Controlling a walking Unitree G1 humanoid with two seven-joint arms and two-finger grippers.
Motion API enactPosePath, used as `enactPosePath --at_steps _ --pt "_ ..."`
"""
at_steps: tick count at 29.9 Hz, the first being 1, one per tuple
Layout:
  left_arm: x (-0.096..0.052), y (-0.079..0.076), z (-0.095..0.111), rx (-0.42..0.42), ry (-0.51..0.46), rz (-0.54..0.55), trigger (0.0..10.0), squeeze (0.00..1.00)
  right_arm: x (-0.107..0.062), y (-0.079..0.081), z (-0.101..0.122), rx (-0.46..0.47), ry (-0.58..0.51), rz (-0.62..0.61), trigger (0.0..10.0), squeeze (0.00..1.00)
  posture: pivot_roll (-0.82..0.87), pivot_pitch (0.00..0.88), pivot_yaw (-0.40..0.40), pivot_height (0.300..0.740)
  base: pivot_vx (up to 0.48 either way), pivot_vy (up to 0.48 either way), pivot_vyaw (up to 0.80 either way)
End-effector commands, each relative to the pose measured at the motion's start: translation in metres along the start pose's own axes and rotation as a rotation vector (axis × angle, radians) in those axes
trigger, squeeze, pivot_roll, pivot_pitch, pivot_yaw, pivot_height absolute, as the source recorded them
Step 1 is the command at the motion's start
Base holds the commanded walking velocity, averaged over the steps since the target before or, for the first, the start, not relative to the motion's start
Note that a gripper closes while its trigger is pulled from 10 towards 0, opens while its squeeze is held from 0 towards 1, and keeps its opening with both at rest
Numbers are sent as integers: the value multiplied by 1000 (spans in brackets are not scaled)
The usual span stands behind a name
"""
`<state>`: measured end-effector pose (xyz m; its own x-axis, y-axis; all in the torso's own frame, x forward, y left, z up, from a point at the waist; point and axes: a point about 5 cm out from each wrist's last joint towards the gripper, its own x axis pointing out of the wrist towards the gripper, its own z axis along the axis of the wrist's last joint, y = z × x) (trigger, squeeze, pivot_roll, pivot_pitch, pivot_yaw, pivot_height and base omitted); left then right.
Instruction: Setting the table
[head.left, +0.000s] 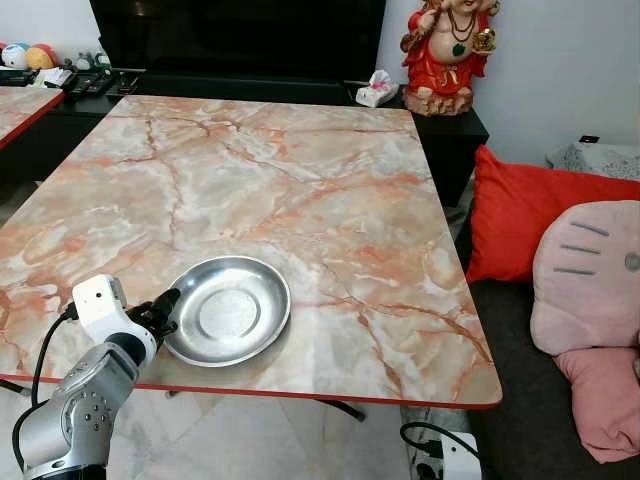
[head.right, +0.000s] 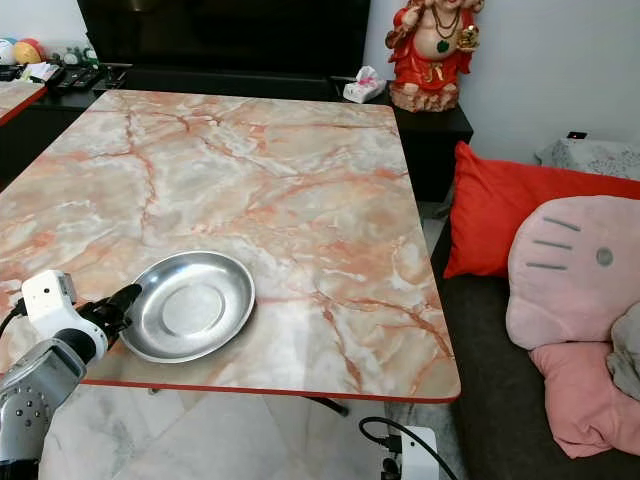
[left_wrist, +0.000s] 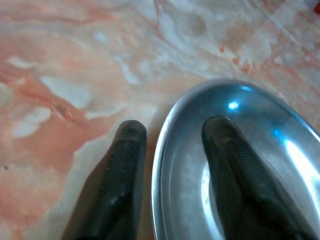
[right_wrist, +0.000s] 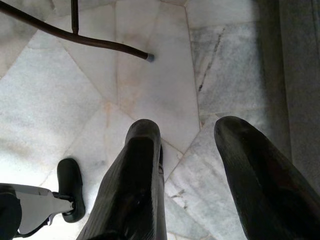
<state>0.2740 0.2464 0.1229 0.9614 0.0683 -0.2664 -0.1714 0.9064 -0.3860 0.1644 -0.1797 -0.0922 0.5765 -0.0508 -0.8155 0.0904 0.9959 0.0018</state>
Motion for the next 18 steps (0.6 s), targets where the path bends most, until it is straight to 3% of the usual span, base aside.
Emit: enactPosePath --at_steps 1,2,3,6,10,13,15,18 --pt "0 -2 9 -5 -51 5 10000 106 -1 -2 -4 -1 14 -5 10000 0 137 43 -52 740 0 0 0" --pt "0 -2 9 -5 -51 5 10000 106 -1 -2 -4 -1 14 -5 10000 0 137 43 -52 740 0 0 0" --pt "-1 -4 17 -8 -96 -6 10000 0 -1 -2 -3 -1 14 -4 10000 0 136 44 -51 740 0 0 0" --pt "-3 -4 28 13 -155 -6 10000 0 -1 -1 -3 -2 14 -3 10000 0 135 43 -52 740 0 0 0" --pt "-7 -19 47 221 -269 -78 10000 0 0 -1 -1 -2 10 -5 10000 0 141 44 -54 740 0 0 0" --pt "-12 -43 54 384 -366 -172 10000 0 0 -1 0 4 6 -9 10000 0 141 44 -55 740 0 0 0" --pt "-14 -64 50 492 -429 -245 10000 0 0 -1 1 12 -1 -10 10000 0 138 40 -52 740 0 0 0" --pt "-12 -78 33 621 -434 -304 10000 0 0 -1 2 19 -8 -11 10000 0 133 34 -50 740 0 0 0"
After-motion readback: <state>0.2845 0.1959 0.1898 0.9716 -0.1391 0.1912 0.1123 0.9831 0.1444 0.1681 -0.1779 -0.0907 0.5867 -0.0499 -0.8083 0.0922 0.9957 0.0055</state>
